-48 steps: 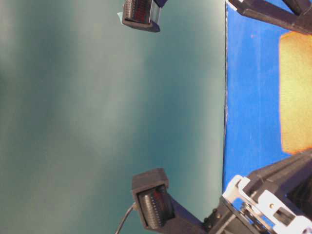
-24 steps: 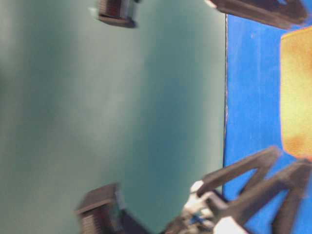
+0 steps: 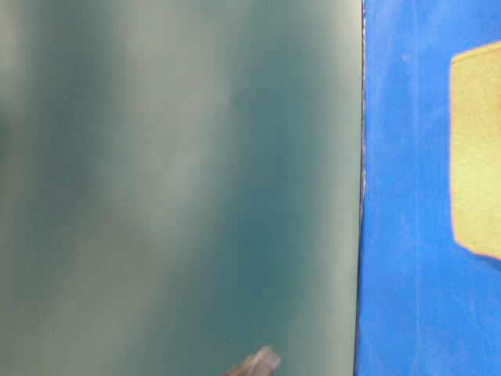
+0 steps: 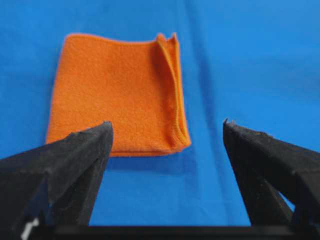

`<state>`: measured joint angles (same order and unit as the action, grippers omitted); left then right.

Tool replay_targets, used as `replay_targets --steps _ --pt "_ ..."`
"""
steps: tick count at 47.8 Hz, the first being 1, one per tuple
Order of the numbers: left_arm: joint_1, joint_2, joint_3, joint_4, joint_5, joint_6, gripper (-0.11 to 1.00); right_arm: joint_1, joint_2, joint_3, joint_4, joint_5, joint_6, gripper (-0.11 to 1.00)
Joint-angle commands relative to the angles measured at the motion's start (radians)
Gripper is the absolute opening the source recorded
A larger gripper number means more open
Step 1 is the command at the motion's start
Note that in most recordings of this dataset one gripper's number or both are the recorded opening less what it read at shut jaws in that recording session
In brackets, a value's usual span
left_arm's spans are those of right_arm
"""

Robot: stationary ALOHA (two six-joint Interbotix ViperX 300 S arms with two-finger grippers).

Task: Fold the orange towel.

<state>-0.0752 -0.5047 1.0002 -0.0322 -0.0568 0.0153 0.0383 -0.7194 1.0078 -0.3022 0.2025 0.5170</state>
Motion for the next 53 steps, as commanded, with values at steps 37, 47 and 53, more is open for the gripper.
replay_targets --steps 37,47,53 --pt "0.092 -0.655 0.39 0.005 0.02 0.012 0.84 -0.012 -0.374 0.302 -0.075 -0.092 0.006 0.6" --pt "0.095 -0.653 0.393 0.005 0.02 0.012 0.84 -0.015 -0.368 0.302 -0.075 -0.094 0.008 0.6" --pt "0.094 -0.653 0.394 0.005 0.02 0.012 0.84 -0.015 -0.367 0.302 -0.075 -0.094 0.008 0.6"
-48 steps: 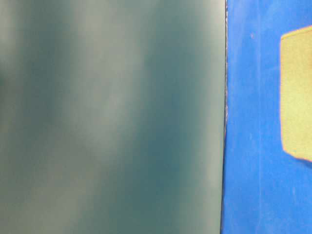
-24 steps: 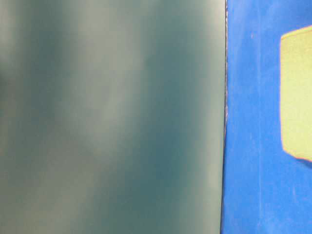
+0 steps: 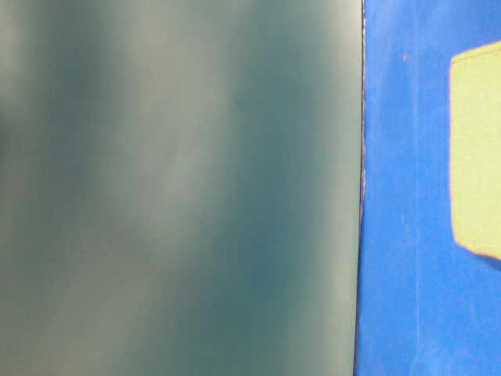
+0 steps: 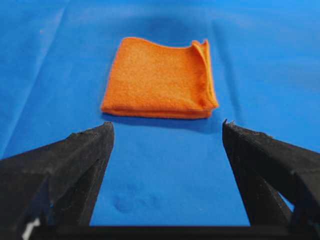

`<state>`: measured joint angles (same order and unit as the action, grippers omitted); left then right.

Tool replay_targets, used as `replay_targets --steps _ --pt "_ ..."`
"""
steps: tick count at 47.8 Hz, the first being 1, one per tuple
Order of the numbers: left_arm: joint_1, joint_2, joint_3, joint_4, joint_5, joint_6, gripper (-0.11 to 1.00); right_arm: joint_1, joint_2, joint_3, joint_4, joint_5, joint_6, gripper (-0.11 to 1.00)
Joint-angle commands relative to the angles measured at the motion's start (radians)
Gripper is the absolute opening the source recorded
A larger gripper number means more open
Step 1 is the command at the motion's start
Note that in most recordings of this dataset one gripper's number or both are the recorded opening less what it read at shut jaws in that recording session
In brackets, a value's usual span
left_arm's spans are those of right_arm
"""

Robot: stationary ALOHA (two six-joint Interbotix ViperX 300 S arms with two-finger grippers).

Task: Fold the orange towel.

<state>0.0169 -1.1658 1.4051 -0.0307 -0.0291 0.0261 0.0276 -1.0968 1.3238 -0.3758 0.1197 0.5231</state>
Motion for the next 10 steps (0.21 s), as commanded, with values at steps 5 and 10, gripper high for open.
replay_targets --steps 5,10 --pt "0.003 0.008 -0.011 0.003 -0.008 0.002 0.84 -0.005 0.011 -0.012 -0.002 -0.011 0.002 0.6" --pt "0.003 0.008 -0.011 0.003 -0.008 0.0 0.84 -0.005 0.009 -0.014 0.0 -0.011 0.002 0.6"
